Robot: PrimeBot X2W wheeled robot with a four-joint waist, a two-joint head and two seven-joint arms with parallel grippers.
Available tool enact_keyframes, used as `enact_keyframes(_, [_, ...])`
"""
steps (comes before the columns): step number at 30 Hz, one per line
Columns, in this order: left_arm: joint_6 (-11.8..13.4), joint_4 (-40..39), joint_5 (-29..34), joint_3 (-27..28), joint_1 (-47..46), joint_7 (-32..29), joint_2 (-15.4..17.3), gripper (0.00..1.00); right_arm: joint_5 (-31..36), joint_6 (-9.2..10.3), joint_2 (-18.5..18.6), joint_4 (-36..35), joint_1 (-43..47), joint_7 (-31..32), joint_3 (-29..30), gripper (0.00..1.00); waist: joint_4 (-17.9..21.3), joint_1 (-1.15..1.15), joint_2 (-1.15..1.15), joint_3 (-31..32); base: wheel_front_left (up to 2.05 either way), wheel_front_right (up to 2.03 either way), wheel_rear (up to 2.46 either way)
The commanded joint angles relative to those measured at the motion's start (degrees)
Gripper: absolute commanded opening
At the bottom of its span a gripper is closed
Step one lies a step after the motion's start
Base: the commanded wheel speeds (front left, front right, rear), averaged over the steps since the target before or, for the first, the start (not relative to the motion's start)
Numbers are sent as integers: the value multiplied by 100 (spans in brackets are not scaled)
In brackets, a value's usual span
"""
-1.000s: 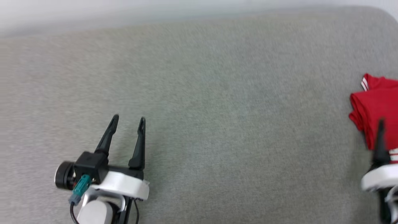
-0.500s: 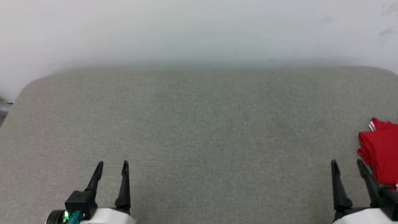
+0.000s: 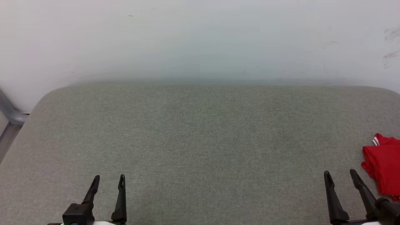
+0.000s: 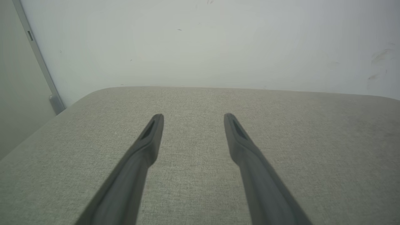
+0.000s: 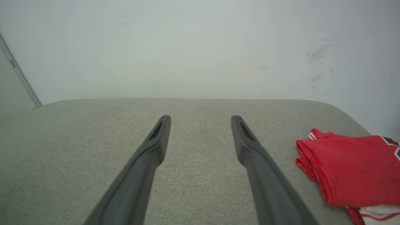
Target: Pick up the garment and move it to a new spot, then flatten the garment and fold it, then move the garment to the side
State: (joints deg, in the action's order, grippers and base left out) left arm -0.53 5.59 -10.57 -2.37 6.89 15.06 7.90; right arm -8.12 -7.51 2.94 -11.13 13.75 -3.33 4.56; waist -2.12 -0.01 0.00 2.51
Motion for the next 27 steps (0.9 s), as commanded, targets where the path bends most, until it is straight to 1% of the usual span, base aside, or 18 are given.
enact_keyframes(1, [-49,25,31,49,-42,11,-3,100,-9,5,-8,-39,59,6,-12,100,9,1,0,0,0,0,0])
enact_keyframes(11, [-189,126,122,190,-113,12,-64,100,45,5,-9,75,-57,-83,3,100,82,1,0,-18,0,0,0])
enact_keyframes(19, [-283,202,174,195,-144,12,-99,100,63,5,-9,189,-128,-192,-18,100,45,1,0,-30,0,0,0])
enact_keyframes(20, [-281,215,140,189,-98,0,-94,0,54,0,0,204,-40,-167,-15,0,45,1,0,-31,0,0,0])
enact_keyframes(24, [-290,348,23,216,-93,-57,-126,0,-54,-1,-2,303,2,-175,-51,0,48,2,0,-33,0,0,0])
enact_keyframes(27, [-307,402,-328,276,-177,-180,-141,0,-454,-1,16,370,-67,-150,-65,0,51,1,0,-39,0,0,0])
